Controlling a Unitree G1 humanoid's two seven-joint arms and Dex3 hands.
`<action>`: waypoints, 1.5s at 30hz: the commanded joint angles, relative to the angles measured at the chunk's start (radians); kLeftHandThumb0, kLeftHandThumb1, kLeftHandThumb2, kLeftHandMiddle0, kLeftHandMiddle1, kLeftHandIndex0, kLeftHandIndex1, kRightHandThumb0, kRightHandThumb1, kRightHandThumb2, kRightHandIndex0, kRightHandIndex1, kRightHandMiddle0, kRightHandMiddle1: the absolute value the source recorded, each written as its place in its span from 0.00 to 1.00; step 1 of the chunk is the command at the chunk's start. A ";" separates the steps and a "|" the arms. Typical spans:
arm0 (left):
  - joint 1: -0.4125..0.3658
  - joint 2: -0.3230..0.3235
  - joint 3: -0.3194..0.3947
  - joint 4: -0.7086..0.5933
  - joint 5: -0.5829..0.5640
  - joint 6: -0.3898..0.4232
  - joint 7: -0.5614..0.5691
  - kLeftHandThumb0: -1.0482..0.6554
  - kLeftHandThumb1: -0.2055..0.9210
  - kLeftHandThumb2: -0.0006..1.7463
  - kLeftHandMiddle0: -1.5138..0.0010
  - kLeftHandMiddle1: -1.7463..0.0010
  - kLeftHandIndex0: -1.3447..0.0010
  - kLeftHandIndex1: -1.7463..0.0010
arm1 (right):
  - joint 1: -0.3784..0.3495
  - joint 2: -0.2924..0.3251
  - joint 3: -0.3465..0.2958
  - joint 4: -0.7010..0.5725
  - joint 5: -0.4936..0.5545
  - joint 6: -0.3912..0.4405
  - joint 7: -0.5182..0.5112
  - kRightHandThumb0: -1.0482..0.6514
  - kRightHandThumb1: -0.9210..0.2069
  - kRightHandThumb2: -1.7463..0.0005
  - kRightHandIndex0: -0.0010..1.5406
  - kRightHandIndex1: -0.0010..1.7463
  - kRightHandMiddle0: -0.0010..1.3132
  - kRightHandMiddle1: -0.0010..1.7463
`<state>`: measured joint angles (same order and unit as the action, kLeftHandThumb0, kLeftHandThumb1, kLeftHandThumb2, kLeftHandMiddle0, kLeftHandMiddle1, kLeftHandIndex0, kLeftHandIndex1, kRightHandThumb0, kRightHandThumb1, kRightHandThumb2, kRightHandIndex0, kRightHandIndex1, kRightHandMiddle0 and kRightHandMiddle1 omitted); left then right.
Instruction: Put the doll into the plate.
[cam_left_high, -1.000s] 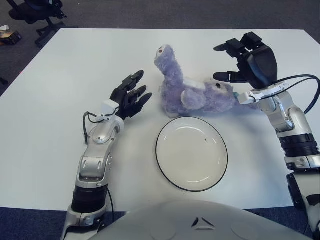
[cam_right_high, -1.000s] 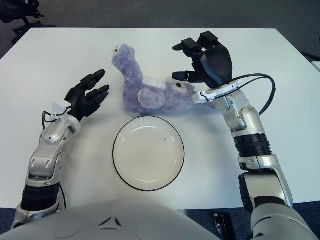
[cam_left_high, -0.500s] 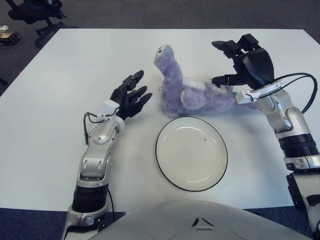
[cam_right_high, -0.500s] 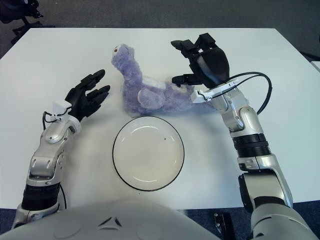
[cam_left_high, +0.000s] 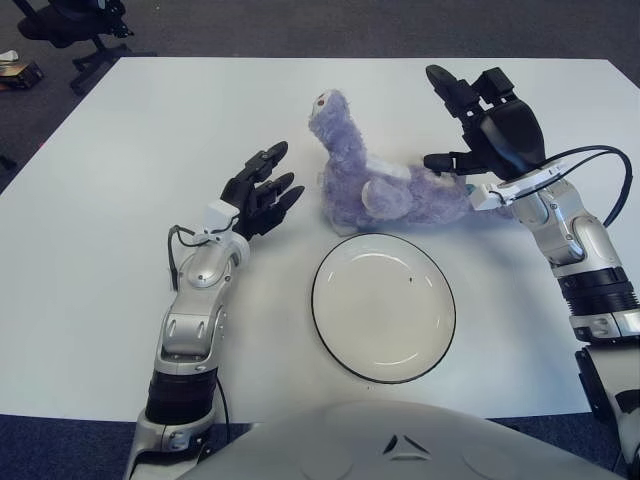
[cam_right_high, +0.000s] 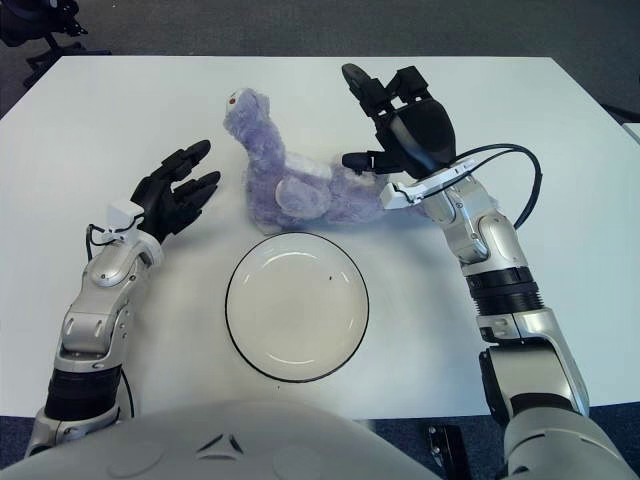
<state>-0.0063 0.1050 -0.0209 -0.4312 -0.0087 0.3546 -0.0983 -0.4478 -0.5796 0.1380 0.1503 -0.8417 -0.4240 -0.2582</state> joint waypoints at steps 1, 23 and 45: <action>0.005 -0.002 0.004 0.006 0.003 -0.011 0.009 0.28 1.00 0.09 0.56 0.98 0.64 0.87 | -0.009 -0.019 0.004 0.006 -0.006 0.001 -0.010 0.10 0.00 0.56 0.00 0.00 0.01 0.00; -0.084 0.085 -0.109 -0.008 0.206 0.051 0.004 0.17 1.00 0.07 0.77 1.00 0.81 0.91 | -0.007 -0.008 0.012 0.009 0.021 0.020 0.013 0.10 0.00 0.55 0.00 0.00 0.04 0.02; -0.171 0.088 -0.194 -0.066 0.316 0.178 -0.029 0.12 1.00 0.04 0.86 1.00 0.86 0.95 | -0.008 -0.007 0.009 -0.006 0.054 0.038 0.070 0.09 0.00 0.55 0.00 0.00 0.05 0.02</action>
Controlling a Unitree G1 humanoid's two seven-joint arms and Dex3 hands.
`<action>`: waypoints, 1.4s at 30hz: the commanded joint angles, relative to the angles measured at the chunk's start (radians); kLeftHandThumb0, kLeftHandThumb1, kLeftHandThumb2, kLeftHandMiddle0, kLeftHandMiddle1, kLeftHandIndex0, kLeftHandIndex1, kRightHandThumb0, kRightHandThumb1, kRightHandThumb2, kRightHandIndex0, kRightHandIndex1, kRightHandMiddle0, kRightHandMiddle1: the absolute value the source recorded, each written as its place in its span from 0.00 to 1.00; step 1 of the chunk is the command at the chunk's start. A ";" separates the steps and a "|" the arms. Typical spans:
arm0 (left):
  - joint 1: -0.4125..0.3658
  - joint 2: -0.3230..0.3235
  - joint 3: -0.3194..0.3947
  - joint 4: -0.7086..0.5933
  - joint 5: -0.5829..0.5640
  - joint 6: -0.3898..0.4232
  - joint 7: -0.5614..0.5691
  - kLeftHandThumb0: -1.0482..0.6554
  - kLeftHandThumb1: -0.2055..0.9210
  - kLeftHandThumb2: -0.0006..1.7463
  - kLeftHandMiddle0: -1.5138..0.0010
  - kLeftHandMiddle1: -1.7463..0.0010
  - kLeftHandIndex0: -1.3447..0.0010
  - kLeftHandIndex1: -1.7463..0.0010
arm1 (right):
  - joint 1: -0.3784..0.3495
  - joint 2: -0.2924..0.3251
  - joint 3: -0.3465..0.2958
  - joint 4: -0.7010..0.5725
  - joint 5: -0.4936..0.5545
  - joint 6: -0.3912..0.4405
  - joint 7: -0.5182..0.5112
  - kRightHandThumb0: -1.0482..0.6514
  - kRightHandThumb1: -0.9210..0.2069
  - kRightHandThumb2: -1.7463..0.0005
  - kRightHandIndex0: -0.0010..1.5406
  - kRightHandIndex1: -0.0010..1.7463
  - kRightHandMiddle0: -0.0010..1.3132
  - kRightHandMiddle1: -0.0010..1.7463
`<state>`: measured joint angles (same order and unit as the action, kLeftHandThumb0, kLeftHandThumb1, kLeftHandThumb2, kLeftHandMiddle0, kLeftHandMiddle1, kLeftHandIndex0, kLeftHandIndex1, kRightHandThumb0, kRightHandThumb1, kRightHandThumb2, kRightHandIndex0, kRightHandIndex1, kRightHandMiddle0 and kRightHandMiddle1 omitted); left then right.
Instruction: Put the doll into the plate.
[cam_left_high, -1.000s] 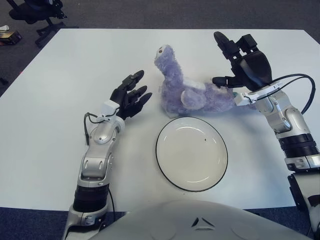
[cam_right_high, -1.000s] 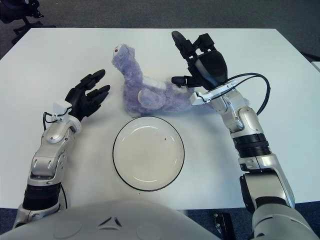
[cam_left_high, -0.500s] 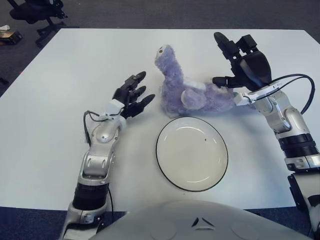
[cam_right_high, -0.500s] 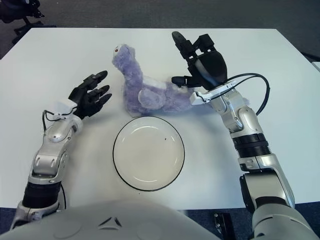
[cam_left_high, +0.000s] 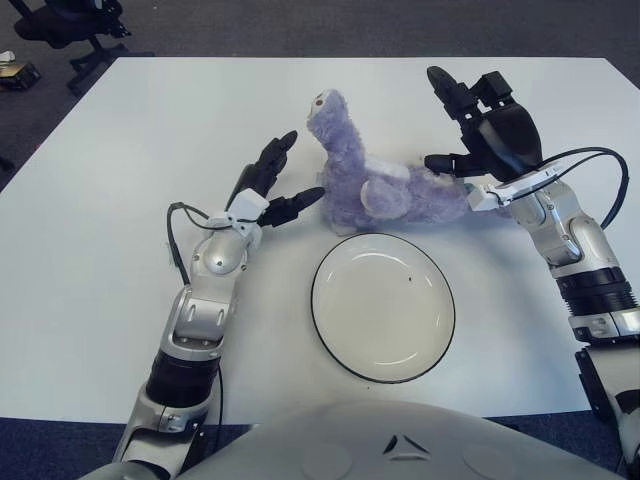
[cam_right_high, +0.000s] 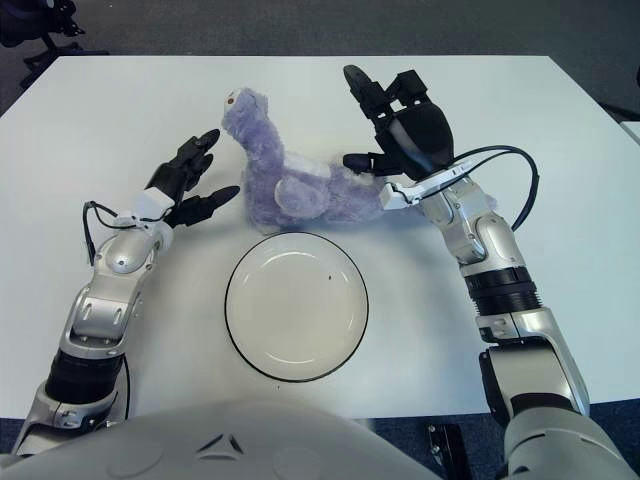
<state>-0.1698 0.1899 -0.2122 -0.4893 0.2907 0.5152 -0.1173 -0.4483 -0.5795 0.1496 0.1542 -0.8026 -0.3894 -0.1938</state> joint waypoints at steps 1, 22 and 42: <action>-0.041 -0.003 -0.009 0.020 0.019 -0.004 -0.003 0.12 1.00 0.04 0.86 1.00 0.86 0.95 | -0.006 -0.006 -0.002 -0.013 0.018 0.005 0.013 0.09 0.00 0.55 0.00 0.00 0.05 0.02; -0.208 -0.029 0.016 0.157 -0.041 -0.090 -0.028 0.11 1.00 0.02 0.85 1.00 0.87 0.96 | 0.015 -0.001 -0.008 -0.084 0.048 0.063 0.103 0.09 0.00 0.56 0.00 0.00 0.05 0.02; -0.221 -0.109 0.057 0.495 -0.163 -0.616 0.020 0.15 0.98 0.00 0.84 1.00 0.78 0.93 | 0.035 0.002 -0.011 -0.124 0.057 0.110 0.145 0.09 0.00 0.57 0.00 0.00 0.06 0.02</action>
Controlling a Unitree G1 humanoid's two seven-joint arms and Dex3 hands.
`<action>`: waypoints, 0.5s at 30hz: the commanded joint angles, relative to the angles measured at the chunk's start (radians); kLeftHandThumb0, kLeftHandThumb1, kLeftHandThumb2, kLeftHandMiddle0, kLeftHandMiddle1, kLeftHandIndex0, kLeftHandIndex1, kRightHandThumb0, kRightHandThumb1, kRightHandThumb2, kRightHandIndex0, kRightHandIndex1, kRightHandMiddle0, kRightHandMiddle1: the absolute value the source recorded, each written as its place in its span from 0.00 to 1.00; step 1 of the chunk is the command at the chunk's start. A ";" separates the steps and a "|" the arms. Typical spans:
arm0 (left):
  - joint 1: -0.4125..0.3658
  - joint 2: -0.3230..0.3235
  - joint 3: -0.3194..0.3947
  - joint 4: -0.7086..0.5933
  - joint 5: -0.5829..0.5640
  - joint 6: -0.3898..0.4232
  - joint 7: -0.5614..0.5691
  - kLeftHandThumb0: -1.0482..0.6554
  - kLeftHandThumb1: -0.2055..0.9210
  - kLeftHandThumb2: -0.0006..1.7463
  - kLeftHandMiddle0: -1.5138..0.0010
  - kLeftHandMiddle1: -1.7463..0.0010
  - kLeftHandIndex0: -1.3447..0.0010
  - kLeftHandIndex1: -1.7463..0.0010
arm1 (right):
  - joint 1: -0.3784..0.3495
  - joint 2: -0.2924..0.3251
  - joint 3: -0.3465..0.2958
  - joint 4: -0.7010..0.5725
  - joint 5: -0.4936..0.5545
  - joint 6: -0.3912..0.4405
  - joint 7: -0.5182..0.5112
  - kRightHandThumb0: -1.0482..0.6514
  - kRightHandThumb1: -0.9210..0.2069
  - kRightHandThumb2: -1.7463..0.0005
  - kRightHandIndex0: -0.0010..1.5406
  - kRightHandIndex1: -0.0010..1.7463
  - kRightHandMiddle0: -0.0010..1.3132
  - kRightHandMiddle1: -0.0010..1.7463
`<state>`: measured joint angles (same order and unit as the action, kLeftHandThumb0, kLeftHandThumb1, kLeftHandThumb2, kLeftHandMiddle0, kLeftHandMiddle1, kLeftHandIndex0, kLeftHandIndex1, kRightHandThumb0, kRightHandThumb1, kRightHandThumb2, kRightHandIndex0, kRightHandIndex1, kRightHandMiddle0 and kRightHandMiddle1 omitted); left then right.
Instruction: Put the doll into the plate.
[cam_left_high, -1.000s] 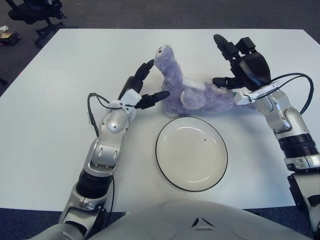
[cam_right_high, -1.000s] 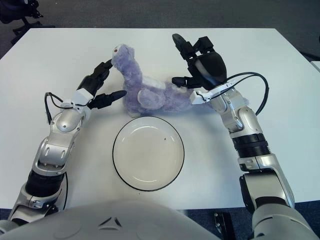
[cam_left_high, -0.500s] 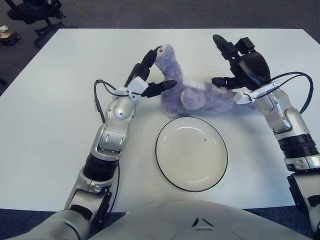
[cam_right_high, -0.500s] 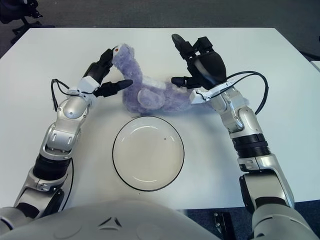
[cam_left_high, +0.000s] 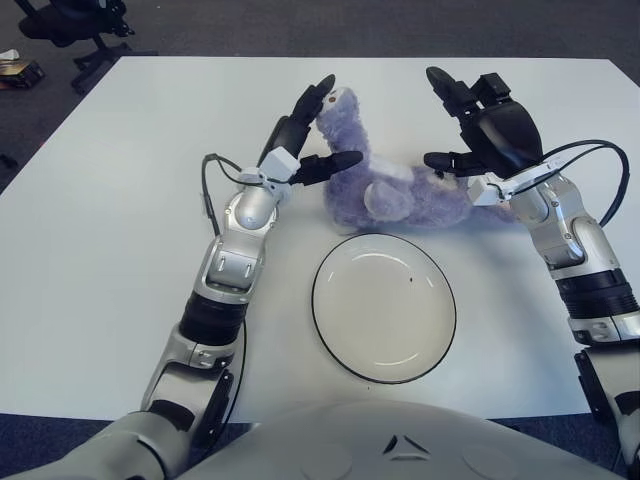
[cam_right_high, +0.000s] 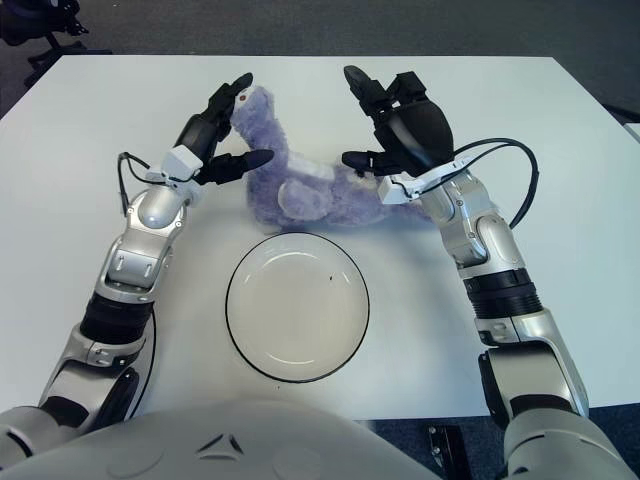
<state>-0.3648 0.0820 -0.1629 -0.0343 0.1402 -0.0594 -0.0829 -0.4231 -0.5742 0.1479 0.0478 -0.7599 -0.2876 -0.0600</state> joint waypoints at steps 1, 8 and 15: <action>-0.030 0.000 0.008 0.051 -0.015 -0.049 -0.017 0.15 0.98 0.00 0.84 1.00 0.78 0.93 | 0.010 -0.004 -0.009 -0.020 0.016 0.009 0.012 0.09 0.00 0.57 0.00 0.00 0.06 0.02; -0.059 0.011 0.008 0.094 -0.029 -0.052 -0.050 0.15 0.98 0.00 0.84 1.00 0.77 0.93 | 0.019 -0.005 -0.015 -0.034 0.021 0.016 0.023 0.10 0.00 0.58 0.00 0.00 0.06 0.02; -0.078 0.024 0.010 0.108 -0.037 -0.038 -0.088 0.15 0.99 0.00 0.84 1.00 0.76 0.93 | 0.024 -0.008 -0.019 -0.047 0.027 0.022 0.034 0.10 0.00 0.59 0.00 0.00 0.06 0.02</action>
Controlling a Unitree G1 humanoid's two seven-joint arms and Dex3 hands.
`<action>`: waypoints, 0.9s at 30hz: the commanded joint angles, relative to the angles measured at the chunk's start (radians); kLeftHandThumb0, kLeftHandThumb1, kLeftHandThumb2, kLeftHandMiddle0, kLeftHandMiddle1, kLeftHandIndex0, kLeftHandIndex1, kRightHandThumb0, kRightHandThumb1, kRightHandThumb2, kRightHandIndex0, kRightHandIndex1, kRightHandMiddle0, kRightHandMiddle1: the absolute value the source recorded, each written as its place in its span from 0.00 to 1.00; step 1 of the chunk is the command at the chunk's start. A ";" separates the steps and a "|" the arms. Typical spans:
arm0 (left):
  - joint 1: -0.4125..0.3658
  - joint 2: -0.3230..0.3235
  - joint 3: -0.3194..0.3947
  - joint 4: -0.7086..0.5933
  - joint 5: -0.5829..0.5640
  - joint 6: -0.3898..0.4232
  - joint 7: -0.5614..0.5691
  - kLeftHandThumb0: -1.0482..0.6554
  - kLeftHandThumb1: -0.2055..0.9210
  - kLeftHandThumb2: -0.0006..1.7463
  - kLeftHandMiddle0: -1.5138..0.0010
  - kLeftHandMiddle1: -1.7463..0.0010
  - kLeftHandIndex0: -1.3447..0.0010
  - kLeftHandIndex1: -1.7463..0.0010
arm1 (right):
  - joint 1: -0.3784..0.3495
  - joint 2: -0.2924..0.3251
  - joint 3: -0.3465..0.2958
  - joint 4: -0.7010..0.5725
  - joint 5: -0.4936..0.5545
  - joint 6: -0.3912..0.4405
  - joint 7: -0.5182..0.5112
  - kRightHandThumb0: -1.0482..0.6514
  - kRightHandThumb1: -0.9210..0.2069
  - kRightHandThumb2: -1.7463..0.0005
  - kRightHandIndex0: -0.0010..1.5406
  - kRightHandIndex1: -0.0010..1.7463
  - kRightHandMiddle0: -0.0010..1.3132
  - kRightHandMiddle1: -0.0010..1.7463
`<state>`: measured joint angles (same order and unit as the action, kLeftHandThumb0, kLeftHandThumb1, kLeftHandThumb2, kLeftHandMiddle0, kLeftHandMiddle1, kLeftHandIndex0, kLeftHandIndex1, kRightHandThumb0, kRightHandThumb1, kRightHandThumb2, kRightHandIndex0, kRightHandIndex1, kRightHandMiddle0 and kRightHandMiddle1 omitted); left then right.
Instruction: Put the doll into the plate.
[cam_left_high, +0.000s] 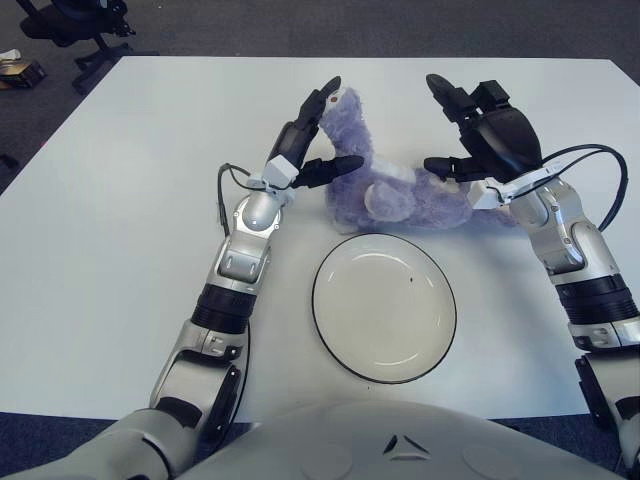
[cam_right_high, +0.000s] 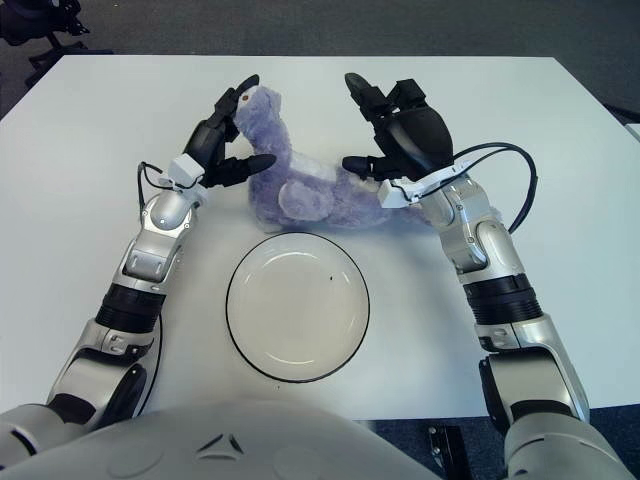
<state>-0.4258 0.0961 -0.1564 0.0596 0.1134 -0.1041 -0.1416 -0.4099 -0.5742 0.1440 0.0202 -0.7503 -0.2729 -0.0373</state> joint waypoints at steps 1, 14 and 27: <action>-0.021 0.013 0.003 0.019 -0.014 0.005 -0.037 0.15 0.99 0.00 0.84 1.00 0.75 0.93 | 0.012 -0.008 -0.016 -0.021 0.019 0.008 0.013 0.10 0.00 0.59 0.00 0.00 0.06 0.02; -0.064 0.037 0.001 0.112 -0.031 -0.069 -0.097 0.15 1.00 0.00 0.80 0.98 0.72 0.92 | 0.017 -0.011 -0.023 -0.037 0.036 0.013 0.035 0.11 0.00 0.60 0.00 0.00 0.07 0.02; -0.101 0.055 0.008 0.230 -0.173 -0.149 -0.317 0.15 1.00 0.01 0.78 0.99 0.67 0.91 | 0.026 -0.009 -0.030 -0.051 0.048 0.014 0.049 0.12 0.00 0.61 0.00 0.00 0.08 0.02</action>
<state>-0.5023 0.1427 -0.1523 0.2555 -0.0195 -0.2245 -0.3869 -0.3901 -0.5744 0.1284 -0.0126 -0.7175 -0.2625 0.0048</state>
